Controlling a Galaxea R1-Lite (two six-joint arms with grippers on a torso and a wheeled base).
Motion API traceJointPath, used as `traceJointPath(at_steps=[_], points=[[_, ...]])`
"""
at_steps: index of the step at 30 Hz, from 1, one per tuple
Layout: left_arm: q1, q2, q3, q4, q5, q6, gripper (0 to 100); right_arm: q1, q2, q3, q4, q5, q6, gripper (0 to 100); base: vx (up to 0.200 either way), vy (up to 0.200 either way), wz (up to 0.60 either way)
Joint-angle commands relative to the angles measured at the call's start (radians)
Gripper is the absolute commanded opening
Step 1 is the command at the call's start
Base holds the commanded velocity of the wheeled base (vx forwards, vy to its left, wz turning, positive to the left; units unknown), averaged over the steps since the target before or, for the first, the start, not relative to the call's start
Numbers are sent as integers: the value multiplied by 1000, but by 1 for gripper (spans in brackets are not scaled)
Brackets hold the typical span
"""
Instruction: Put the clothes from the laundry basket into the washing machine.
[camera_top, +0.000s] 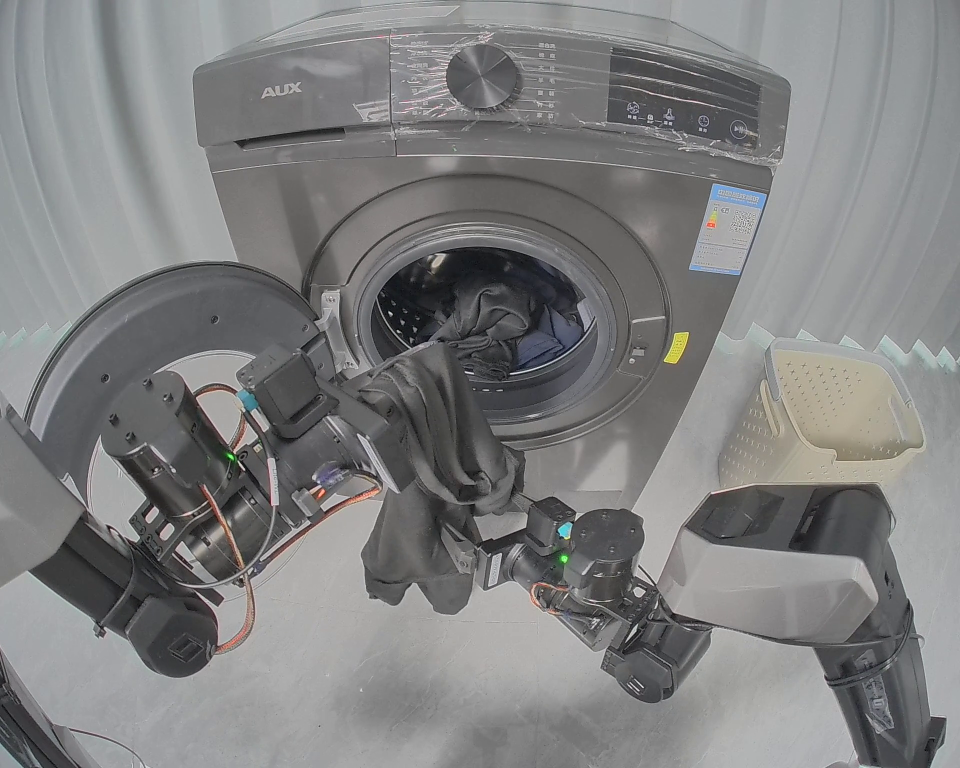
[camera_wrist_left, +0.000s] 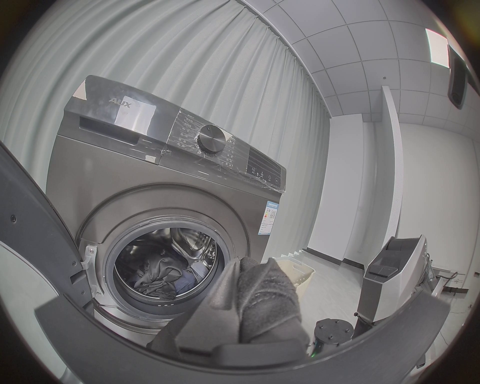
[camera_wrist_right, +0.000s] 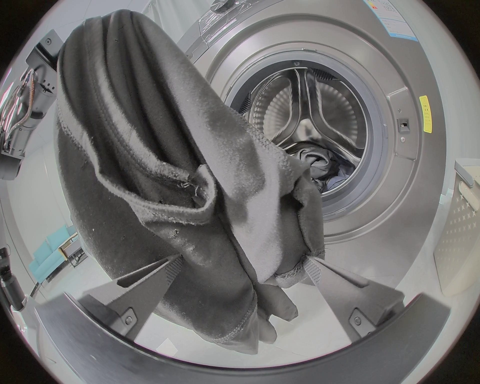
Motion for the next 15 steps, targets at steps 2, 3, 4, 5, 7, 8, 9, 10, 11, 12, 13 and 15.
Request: traceJointPath(at_steps=[2,3,4,5,7,8,9,10,11,12,13,15], points=[[-5,-1,0,0,0,0,0,10,19,-36,-1,-1,1,100,0,0,0],[-5,-1,0,0,0,0,0,12,23,-39,-2,-1,1,100,0,0,0],[-5,-1,0,0,0,0,0,12,28,-46,-2,-1,1,100,0,0,0],[-5,-1,0,0,0,0,0,13,30,-53,-2,-1,1,100,0,0,0],[-8,-1,0,0,0,0,0,13,36,-73,-2,-4,2,100,0,0,0],[-8,-1,0,0,0,0,0,13,39,-76,-2,-4,2,100,0,0,0],[-8,-1,0,0,0,0,0,13,39,-76,-2,-4,2,100,0,0,0],[-11,-3,-3,0,0,-2,0,15,48,-116,-2,-7,4,100,0,0,0],[-11,-3,-3,0,0,-3,0,16,50,-122,-2,-8,4,100,0,0,0],[-11,-3,-3,0,0,-3,0,16,50,-125,-2,-8,4,100,0,0,0],[-11,-13,-4,0,0,-6,0,18,54,-141,-1,-8,4,100,0,0,0],[-11,-21,-3,0,0,-9,0,18,63,-148,-2,-11,5,100,0,0,0]])
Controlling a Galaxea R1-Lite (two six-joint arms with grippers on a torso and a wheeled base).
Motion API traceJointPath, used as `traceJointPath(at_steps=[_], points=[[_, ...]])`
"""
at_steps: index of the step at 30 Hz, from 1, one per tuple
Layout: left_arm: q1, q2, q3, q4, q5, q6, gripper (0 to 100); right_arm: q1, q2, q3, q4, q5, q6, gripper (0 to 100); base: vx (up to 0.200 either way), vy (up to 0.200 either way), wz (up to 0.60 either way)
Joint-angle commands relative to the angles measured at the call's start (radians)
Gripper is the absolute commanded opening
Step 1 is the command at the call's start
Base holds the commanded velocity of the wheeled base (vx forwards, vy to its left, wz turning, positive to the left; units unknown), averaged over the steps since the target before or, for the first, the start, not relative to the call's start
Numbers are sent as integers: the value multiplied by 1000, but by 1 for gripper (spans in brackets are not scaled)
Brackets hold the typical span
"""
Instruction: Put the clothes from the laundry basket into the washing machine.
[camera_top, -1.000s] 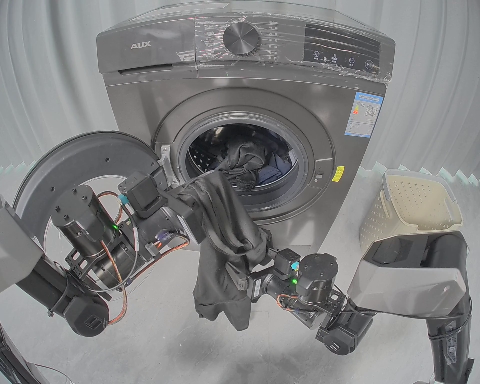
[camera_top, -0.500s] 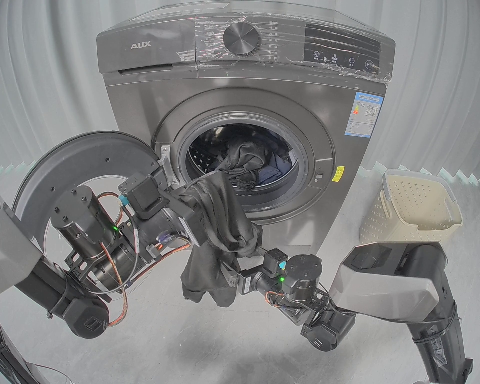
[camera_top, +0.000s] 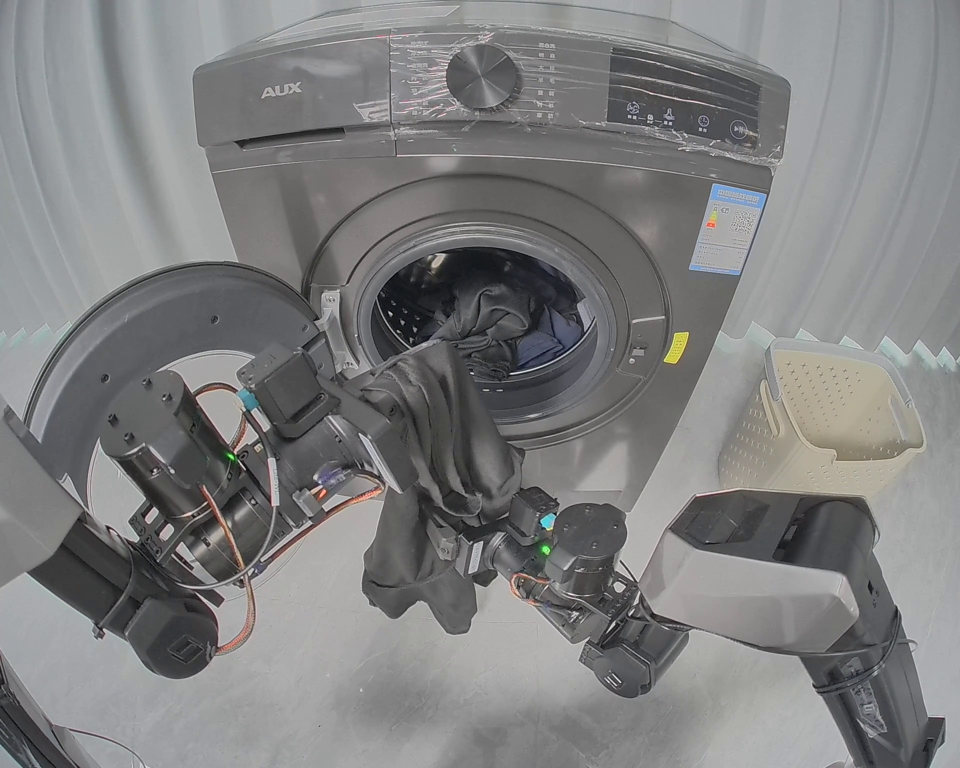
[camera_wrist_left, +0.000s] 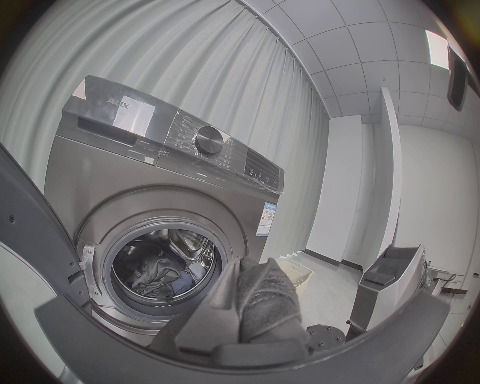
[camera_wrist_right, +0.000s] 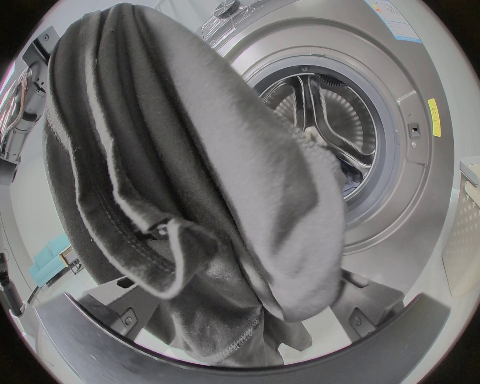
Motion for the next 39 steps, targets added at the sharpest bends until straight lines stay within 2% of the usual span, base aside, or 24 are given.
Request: traceJointPath(at_steps=[1,2,3,14,17,19,25,29,36,39], points=[[-2,-17,-3,0,0,-5,0,4,21,-37,-1,-7,3,100,0,0,0],[0,-17,-4,0,0,-5,0,4,21,-38,-2,-12,4,100,0,0,0],[3,-15,-4,0,0,-5,0,6,20,-38,-4,-15,6,0,0,0,0],[50,15,-3,0,0,-10,0,-29,-94,-12,-15,-18,20,0,0,0,0],[66,18,2,0,0,-24,0,-43,-147,18,-15,-23,21,0,0,0,0],[82,23,2,1,-1,-31,0,-55,-186,41,-13,-49,21,0,0,0,0],[138,69,2,1,0,-30,0,-88,-265,106,-15,-52,23,0,0,0,0],[158,112,10,0,3,-19,0,-92,-299,166,-15,-50,21,0,0,0,0],[162,153,74,0,-12,-4,0,-92,-327,176,-15,-50,23,0,0,0,0],[164,176,102,0,-26,21,0,-91,-327,172,-13,-53,23,0,0,0,0]])
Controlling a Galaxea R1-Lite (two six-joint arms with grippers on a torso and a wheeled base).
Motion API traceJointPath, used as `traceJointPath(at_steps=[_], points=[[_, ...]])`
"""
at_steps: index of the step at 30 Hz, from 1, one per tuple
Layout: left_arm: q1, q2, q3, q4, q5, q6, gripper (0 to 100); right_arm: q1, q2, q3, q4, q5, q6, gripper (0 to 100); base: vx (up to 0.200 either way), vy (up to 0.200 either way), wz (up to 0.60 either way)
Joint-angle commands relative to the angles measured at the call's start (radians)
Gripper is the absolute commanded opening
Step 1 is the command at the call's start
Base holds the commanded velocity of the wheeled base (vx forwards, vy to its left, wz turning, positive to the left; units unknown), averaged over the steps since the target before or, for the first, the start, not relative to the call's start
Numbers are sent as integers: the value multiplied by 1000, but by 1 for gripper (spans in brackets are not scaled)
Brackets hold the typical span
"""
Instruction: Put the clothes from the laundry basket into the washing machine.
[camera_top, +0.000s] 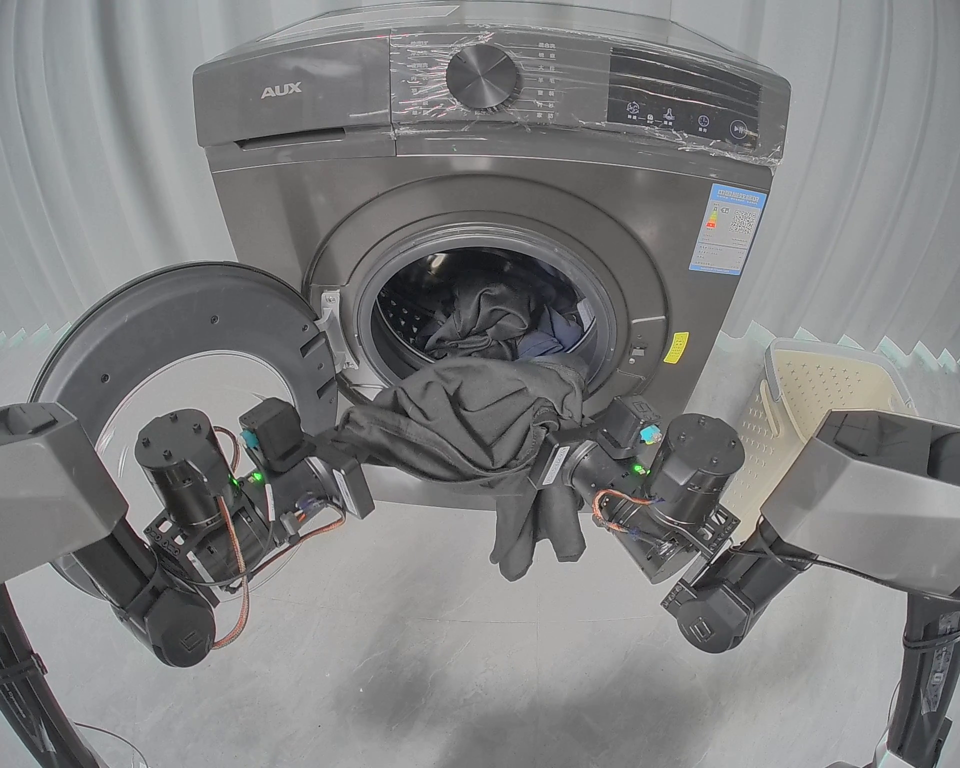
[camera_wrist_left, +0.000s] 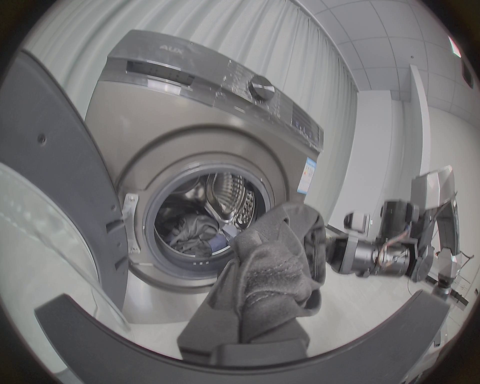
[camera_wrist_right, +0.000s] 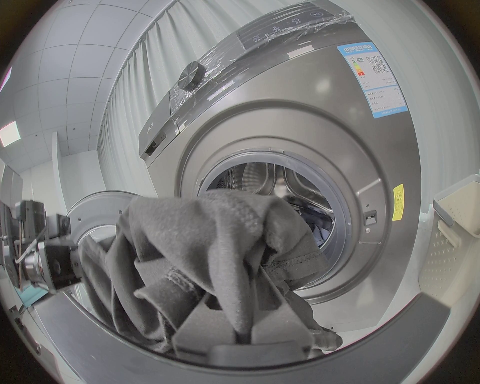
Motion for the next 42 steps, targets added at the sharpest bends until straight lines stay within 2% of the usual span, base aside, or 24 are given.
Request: traceJointPath(at_steps=[1,6,8,9,10,19,20,28,31,33,34,35,39,42], points=[[4,55,39,-1,-18,25,0,2,-22,-3,1,-2,-1,0,0,0,0],[15,112,69,-1,-55,91,0,4,-22,-42,-1,-5,1,0,0,0,0],[15,124,71,-1,-58,100,0,4,-22,-46,1,-5,1,0,0,0,0],[16,153,82,-2,-62,120,0,5,-22,-51,1,-6,1,0,0,0,0],[16,164,83,-2,-62,127,0,7,-22,-51,1,-6,1,0,0,0,0],[16,174,83,-2,-64,137,0,10,-22,-51,2,-6,1,0,0,0,0],[18,178,83,-2,-64,135,100,10,-22,-51,2,-6,1,0,0,0,0],[24,187,140,-2,-99,138,100,-7,-13,-88,13,-6,-2,0,0,0,0],[26,182,217,-2,-203,192,100,-19,0,-120,16,-6,-2,0,0,0,0],[27,179,252,-2,-242,230,100,-16,6,-123,17,-6,-2,0,0,0,0],[27,178,260,-2,-248,238,100,-16,6,-125,17,-6,-2,0,0,0,0],[33,178,276,-2,-272,261,100,-12,7,-126,17,-6,-2,0,0,0,0],[45,176,293,-2,-332,293,100,-9,18,-128,16,-6,-2,0,0,0,0],[52,171,266,-4,-331,295,100,-4,24,-125,13,-6,-1,0,0,0,0]])
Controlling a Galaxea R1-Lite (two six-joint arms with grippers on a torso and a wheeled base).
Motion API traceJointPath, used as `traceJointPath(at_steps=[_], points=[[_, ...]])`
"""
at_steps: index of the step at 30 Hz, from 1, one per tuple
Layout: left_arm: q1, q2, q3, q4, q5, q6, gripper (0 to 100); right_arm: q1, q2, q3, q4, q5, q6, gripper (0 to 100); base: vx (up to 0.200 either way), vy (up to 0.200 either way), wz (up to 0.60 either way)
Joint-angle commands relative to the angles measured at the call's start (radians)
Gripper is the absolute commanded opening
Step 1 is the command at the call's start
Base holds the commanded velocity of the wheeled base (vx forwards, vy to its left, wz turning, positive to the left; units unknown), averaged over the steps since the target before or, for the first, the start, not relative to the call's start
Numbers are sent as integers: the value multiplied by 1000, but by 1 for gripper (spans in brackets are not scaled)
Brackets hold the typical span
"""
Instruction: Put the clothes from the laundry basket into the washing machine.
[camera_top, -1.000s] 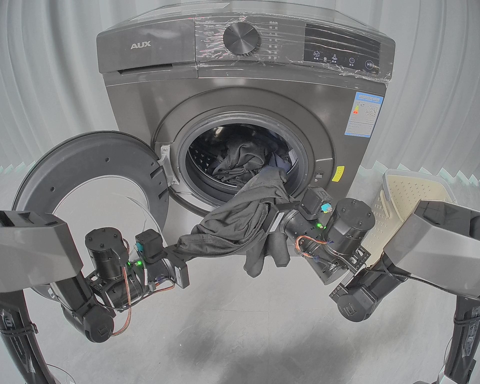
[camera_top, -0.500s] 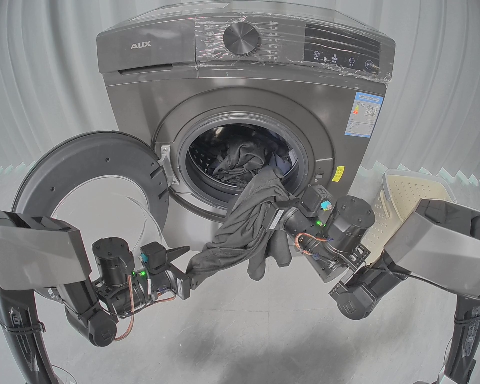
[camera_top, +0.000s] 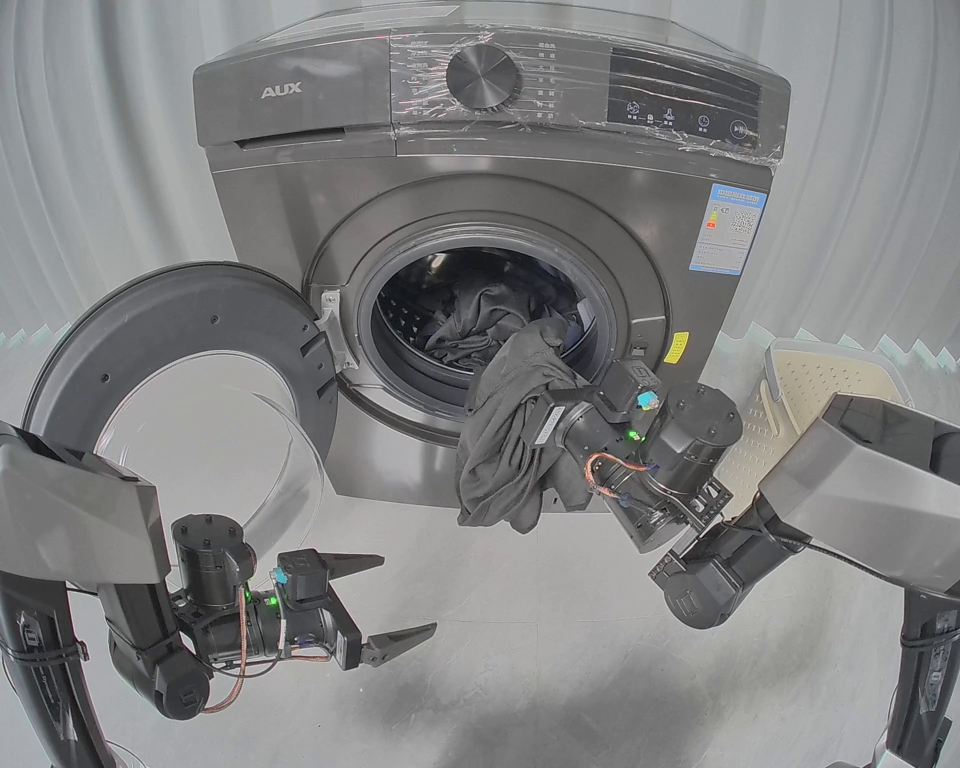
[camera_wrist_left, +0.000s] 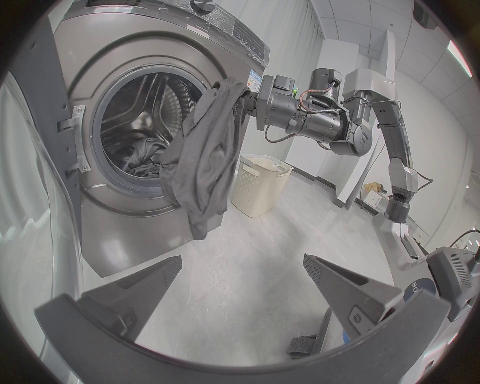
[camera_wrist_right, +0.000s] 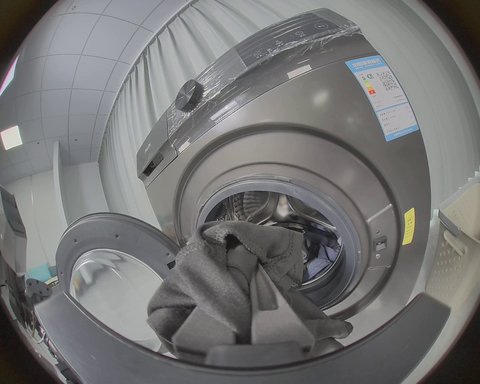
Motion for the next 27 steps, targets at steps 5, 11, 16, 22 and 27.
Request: traceJointPath(at_steps=[5,11,16,22,27], points=[[14,-22,-149,-3,39,-43,100,38,13,9,-3,0,2,0,0,0,0],[-8,-20,-240,-1,86,-97,100,65,16,12,0,0,-2,0,0,0,0],[-52,-10,-307,0,140,-144,100,67,32,6,-1,-1,-4,0,0,0,0],[-81,24,-359,0,186,-166,100,81,33,6,-1,-1,-2,0,0,0,0],[-103,26,-379,0,189,-187,100,85,50,-4,0,-1,-1,0,0,0,0]])
